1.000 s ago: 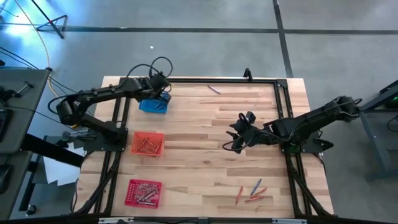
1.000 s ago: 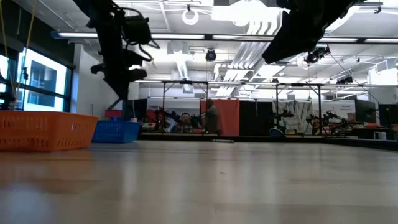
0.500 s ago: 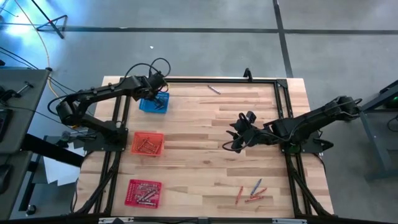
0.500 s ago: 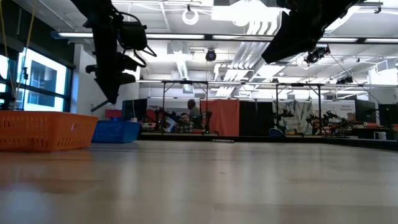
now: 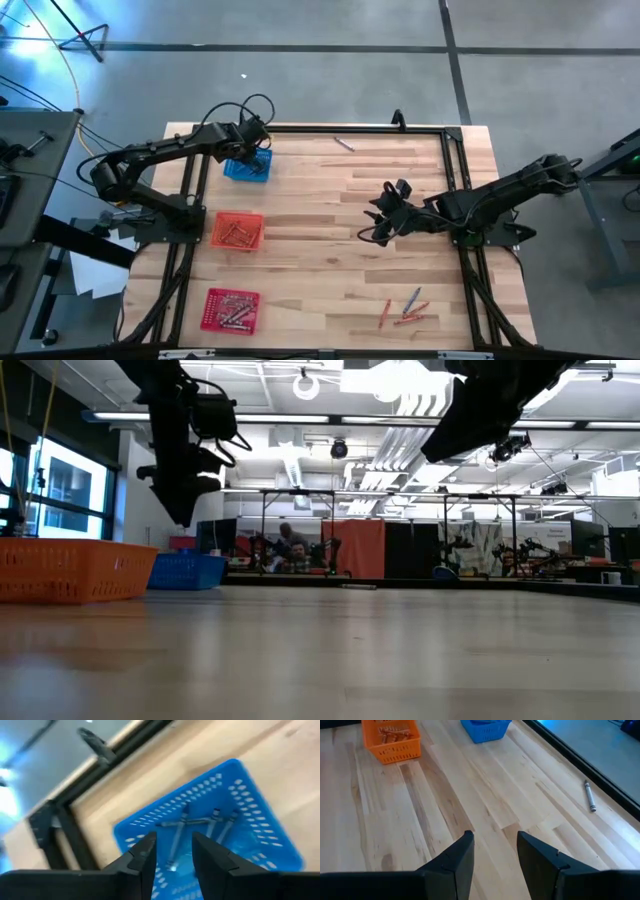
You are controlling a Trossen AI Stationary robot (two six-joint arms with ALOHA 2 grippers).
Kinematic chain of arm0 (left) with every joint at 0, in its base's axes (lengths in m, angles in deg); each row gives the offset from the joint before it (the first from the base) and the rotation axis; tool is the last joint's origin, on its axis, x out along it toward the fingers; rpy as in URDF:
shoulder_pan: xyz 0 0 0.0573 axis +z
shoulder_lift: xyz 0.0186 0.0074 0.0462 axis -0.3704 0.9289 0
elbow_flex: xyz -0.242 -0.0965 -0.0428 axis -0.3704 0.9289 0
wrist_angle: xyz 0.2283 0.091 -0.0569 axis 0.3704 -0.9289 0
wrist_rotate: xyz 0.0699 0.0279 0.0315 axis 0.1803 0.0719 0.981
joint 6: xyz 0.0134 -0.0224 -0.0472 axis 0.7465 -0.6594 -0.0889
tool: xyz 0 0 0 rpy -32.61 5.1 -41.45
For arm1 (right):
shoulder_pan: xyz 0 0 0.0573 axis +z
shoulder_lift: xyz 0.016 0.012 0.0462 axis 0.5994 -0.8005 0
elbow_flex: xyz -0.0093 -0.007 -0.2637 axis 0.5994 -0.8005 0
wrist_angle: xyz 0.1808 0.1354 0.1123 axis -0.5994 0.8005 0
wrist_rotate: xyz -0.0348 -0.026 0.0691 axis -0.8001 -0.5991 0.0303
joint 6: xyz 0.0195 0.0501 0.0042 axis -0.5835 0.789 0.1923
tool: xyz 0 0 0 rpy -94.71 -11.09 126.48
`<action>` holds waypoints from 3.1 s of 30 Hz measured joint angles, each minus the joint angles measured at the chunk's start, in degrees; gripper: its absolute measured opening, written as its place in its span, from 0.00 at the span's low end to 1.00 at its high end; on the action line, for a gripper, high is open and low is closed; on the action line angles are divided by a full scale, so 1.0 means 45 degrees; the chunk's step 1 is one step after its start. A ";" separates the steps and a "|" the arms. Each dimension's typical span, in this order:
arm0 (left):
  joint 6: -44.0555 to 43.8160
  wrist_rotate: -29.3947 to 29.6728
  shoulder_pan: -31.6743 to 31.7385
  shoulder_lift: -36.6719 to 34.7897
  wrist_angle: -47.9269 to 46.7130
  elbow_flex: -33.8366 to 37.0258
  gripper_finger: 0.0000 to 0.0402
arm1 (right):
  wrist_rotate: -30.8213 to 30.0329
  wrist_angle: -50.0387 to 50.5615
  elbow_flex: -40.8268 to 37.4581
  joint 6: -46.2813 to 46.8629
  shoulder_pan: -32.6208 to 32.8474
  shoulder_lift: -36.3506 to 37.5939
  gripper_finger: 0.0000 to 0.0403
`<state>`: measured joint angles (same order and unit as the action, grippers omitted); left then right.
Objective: Sort crayons
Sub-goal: Put the orange crayon into the orange bin
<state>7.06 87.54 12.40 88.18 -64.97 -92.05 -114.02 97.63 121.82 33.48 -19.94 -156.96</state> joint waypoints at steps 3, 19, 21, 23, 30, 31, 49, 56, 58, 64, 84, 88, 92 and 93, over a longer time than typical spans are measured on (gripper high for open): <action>0.0135 -0.1386 -0.0391 0.0000 0.0801 0.0000 0.27 | 0.0421 0.0107 0.0000 0.0006 0.0000 0.0000 0.35; 0.0105 -0.4962 -0.8555 0.0477 1.0656 -0.0012 0.18 | 0.5409 0.5564 -0.0005 0.5042 0.0444 0.0000 0.35; -0.0118 -0.4102 -0.9516 0.0825 1.0726 -0.0015 0.18 | 0.5994 0.5583 -0.0005 0.5612 0.0869 0.0000 0.35; -0.0436 -0.3251 -1.0298 0.1271 1.0726 -0.0010 0.18 | 0.6326 0.5464 -0.0005 0.6000 0.1413 0.0000 0.35; -0.1691 -0.2281 -1.2082 0.2849 1.1832 0.0005 0.17 | 0.6591 0.3577 -0.0010 0.6946 0.3418 -0.0564 0.35; -0.1720 -0.2277 -1.2278 0.3063 1.2269 0.0000 0.17 | 0.6705 0.3262 -0.0010 0.7049 0.3613 -0.0818 0.35; -0.1531 -0.0463 -1.4287 0.3891 1.4341 -0.0009 0.17 | 0.7393 0.7046 0.4707 -0.0590 0.4901 -0.6769 0.26; -0.1527 -0.0043 -1.4401 0.3891 1.4663 -0.0007 0.17 | 0.6881 0.8359 0.5963 -0.2436 0.4959 -0.8045 0.24; -0.1526 -0.0033 -1.4429 0.3891 1.4679 -0.0005 0.17 | 0.6936 0.8235 0.6163 -0.2671 0.4954 -0.8189 0.24; -0.1527 -0.0031 -1.4524 0.3891 1.4673 -0.0005 0.17 | 0.7960 0.6978 0.6538 -0.2441 0.4968 -0.8306 0.24; -0.1840 0.0292 -1.4939 0.3876 1.4747 -0.0007 0.17 | 0.8092 0.4194 0.5717 -0.5059 0.5829 -0.8320 0.24; -0.1851 0.0292 -1.4939 0.3876 1.4748 -0.0006 0.17 | 0.8248 0.3880 0.5219 -0.5181 0.5833 -0.8325 0.24; -0.1846 0.0292 -1.4939 0.3876 1.4757 -0.0010 0.17 | 0.8246 0.3277 0.4818 -0.5131 0.5829 -0.8325 0.24; -0.1851 0.0292 -1.4935 0.3876 1.4757 -0.0007 0.17 | 0.8245 0.3018 0.4703 -0.5194 0.5829 -0.8325 0.24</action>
<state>-1.27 88.85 -54.80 105.62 1.43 -92.08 -76.92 111.21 142.98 10.11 6.29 -194.43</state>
